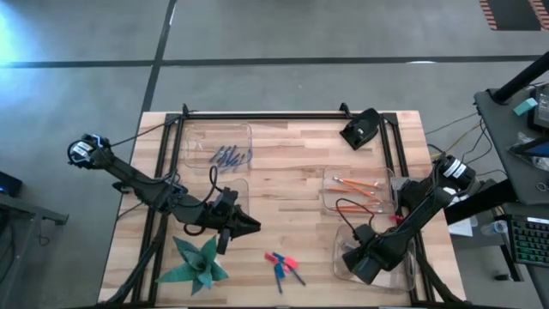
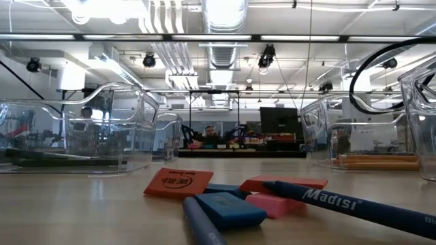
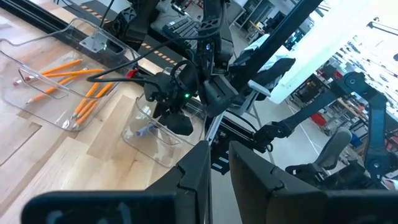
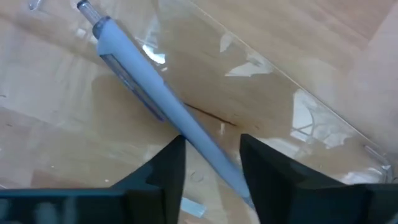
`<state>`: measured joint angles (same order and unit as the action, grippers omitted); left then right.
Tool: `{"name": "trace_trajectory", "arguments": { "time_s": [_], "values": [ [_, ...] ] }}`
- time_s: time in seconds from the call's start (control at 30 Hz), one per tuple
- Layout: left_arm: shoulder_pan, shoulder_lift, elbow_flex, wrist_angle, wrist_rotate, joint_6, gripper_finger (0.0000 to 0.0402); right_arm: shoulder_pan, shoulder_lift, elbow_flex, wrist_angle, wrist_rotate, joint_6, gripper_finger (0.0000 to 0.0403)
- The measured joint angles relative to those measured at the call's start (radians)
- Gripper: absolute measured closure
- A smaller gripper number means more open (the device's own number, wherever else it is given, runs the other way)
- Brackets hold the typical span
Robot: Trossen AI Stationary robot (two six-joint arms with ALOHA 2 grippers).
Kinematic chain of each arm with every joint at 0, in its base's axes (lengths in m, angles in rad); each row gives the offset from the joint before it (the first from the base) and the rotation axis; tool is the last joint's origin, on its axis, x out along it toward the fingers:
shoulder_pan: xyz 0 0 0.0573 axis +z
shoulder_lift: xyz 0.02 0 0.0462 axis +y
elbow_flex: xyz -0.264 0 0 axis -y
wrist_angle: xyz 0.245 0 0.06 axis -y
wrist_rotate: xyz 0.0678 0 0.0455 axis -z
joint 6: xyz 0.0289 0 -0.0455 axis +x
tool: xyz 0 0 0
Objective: Sort crayons/erasers/pens/pencils in bins
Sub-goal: Put the purple pen from the bottom transparent bin into the middle left transparent bin
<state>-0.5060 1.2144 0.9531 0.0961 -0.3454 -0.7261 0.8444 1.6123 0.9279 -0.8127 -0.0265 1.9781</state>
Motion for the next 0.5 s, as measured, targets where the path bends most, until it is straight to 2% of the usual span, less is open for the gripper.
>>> {"name": "trace_trajectory", "arguments": {
  "time_s": [0.3, 0.5],
  "values": [
    [0.0, 0.0, -0.005, 0.0, -0.003, 0.0, 0.0352, 0.002, 0.032, -0.001, 0.005, 0.0, -0.059, 0.0371],
    [0.0, 0.0, -0.006, 0.0, -0.003, 0.0, 0.0352, 0.003, 0.004, 0.035, -0.02, 0.002, -0.111, 0.0381]
  ]
}}
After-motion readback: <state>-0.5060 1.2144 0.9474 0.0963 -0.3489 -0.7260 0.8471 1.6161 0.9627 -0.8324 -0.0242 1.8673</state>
